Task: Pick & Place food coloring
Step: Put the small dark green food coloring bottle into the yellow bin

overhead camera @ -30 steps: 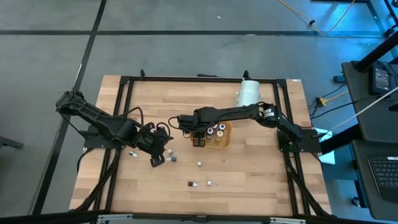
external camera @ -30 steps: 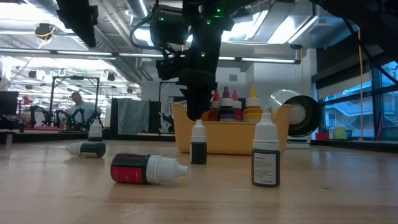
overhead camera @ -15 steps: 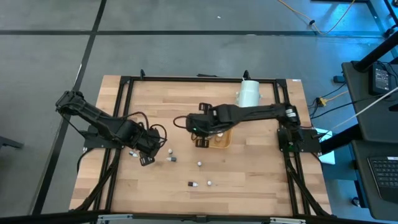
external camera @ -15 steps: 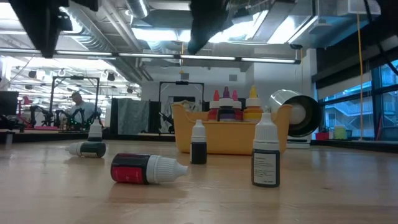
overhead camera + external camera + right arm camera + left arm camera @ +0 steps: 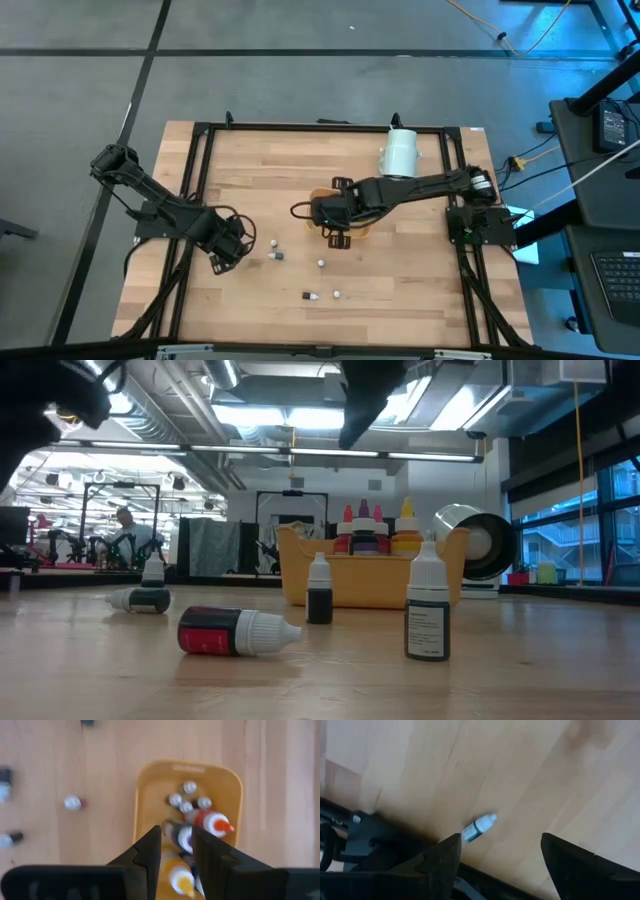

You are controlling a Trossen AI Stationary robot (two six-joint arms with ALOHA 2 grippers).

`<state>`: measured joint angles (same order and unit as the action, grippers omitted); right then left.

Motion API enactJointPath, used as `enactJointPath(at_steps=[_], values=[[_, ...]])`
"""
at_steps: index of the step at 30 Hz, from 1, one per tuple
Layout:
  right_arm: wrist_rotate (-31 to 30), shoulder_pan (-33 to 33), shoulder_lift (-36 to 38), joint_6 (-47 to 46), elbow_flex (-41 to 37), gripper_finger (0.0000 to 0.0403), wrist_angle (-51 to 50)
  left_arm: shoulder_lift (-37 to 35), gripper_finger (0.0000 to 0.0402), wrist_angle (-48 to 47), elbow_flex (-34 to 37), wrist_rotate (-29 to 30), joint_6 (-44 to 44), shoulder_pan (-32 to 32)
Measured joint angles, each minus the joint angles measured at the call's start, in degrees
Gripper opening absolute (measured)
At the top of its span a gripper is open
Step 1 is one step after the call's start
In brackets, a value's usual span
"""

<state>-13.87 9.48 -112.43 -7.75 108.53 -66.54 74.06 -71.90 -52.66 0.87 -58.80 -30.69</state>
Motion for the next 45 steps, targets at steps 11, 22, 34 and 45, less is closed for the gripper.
enactJointPath(at_steps=[11, 22, 34, 45], values=[[1.4, 1.2, 13.3, -12.0, -19.7, 0.0111, 18.5, 0.0, 0.0258, 4.1, 10.1, -4.3, 6.9, -1.1], [1.5, 2.0, 14.4, -14.7, -21.0, 0.0111, 19.7, 0.8, 0.0243, 11.1, 16.9, -4.3, 8.6, -1.1], [1.5, 2.0, 14.4, -14.7, -21.0, 0.0111, 19.7, 3.1, 0.0192, 16.9, 20.4, -3.6, 8.7, -1.1], [1.8, 2.2, 14.4, -15.8, -21.0, 0.0111, 19.1, 3.8, 0.0066, 18.9, 20.3, -4.3, 8.8, -1.1]])
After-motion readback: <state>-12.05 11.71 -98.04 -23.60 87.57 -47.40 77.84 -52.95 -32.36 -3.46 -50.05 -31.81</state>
